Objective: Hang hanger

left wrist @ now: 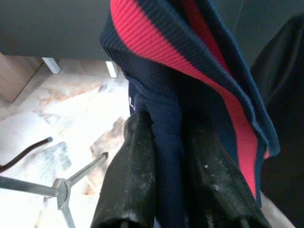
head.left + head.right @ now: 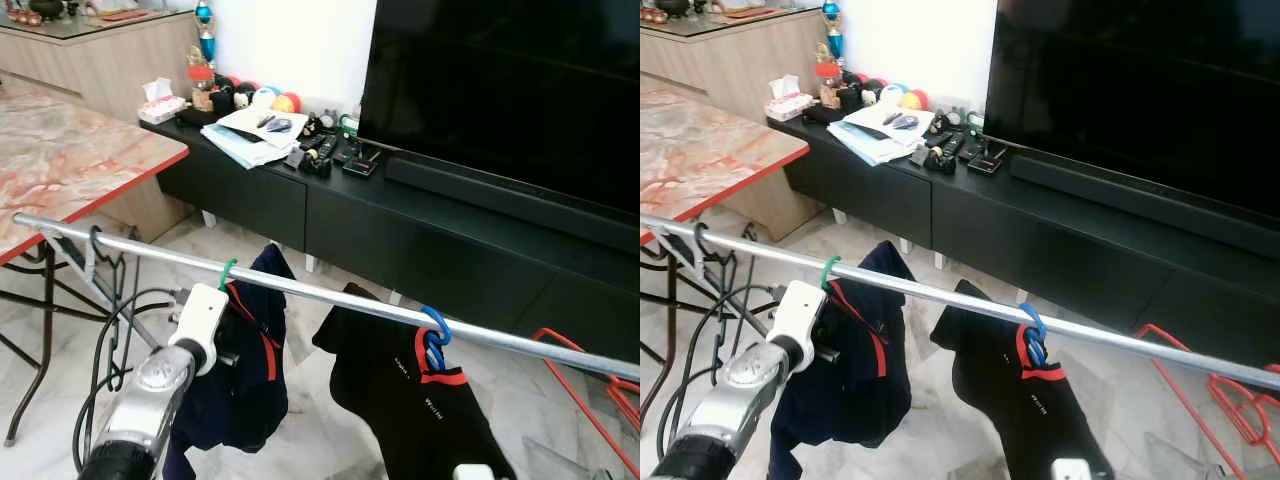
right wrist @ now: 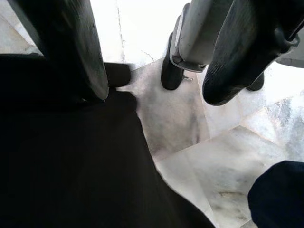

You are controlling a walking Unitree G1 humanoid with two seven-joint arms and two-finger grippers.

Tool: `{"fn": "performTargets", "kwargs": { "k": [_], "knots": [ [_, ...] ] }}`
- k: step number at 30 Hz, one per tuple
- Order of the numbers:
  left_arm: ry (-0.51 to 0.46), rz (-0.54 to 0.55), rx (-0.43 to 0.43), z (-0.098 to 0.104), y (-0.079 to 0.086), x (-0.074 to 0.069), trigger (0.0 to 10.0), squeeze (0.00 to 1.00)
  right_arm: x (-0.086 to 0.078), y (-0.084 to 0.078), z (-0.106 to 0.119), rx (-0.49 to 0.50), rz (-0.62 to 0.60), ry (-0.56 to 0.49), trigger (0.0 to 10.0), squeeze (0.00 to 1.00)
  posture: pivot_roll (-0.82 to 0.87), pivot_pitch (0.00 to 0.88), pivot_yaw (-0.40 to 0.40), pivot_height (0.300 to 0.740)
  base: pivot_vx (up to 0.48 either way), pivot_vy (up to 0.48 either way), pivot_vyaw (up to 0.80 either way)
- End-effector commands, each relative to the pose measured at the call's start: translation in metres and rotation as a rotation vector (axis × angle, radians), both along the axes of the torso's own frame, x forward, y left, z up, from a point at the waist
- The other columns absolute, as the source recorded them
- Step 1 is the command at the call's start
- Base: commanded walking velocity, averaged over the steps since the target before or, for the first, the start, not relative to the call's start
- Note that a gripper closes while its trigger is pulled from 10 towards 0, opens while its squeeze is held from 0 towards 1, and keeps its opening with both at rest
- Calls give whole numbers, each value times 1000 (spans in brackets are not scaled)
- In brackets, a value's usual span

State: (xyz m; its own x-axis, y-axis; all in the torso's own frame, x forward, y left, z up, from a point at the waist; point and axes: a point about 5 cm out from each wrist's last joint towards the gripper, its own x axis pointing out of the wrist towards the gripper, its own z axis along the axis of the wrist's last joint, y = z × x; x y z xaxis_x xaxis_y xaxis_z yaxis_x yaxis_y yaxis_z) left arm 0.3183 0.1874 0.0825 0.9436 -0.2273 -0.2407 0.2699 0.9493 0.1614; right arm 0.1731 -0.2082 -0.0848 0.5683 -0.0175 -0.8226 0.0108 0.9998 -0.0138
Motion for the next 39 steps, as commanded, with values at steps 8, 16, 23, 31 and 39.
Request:
{"fn": "performTargets", "kwargs": {
  "k": [8,16,23,31,39],
  "knots": [
    [-75,-7,-73,12,6,-18,10000,1000,6,15,0,25,-5,-8,10000,0,69,44,-31,740,0,0,0],
    [-19,-219,-79,14,-4,-53,10000,1000,0,47,-6,48,18,8,10000,0,73,47,-30,740,0,0,0],
    [45,-202,-59,3,15,-83,10000,1000,-6,66,-9,60,28,20,10000,0,73,45,-27,740,0,0,0],
    [90,-14,-163,-20,32,-108,10000,537,-4,64,-8,51,26,12,10000,0,72,45,-33,740,0,0,0],
    [359,196,-46,-88,53,-130,10000,0,13,54,0,41,25,-31,10000,0,56,45,-38,740,0,0,0]
  ]
}}
